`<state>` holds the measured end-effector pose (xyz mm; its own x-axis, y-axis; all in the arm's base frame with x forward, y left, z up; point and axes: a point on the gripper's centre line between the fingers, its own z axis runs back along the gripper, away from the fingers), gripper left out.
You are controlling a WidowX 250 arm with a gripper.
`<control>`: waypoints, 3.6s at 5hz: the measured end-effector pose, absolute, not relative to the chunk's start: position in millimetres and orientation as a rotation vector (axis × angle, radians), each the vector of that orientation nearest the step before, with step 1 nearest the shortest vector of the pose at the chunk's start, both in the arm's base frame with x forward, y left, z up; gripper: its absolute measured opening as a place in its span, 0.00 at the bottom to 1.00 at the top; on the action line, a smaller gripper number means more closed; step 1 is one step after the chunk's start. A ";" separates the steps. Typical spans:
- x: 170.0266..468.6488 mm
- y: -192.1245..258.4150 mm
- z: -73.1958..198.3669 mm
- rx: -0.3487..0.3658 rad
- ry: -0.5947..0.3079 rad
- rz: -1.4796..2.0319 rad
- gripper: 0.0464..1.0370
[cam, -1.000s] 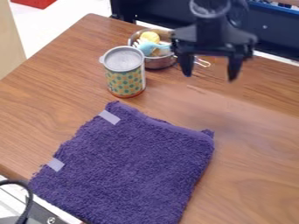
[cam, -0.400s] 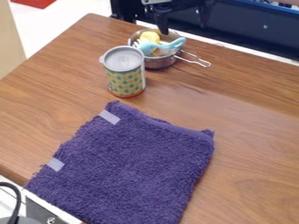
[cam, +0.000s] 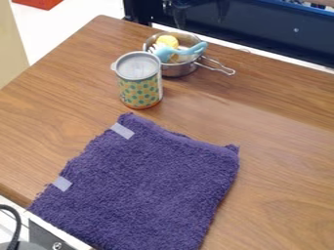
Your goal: Moved silver pot top of purple clothe
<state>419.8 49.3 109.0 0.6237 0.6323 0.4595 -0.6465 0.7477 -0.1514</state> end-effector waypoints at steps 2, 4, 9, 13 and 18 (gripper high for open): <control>438.6 54.0 84.5 0.053 -0.460 0.717 0.96; 449.1 50.6 69.2 0.030 -0.423 0.703 0.96; 455.7 42.4 30.3 0.028 -0.244 0.791 0.67; 455.5 35.0 35.4 0.090 -0.198 0.713 0.02; 439.9 -12.2 30.9 0.166 -0.133 0.595 0.02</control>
<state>439.9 -12.2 30.9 0.8203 0.5455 0.1718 -0.5668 0.8155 0.1167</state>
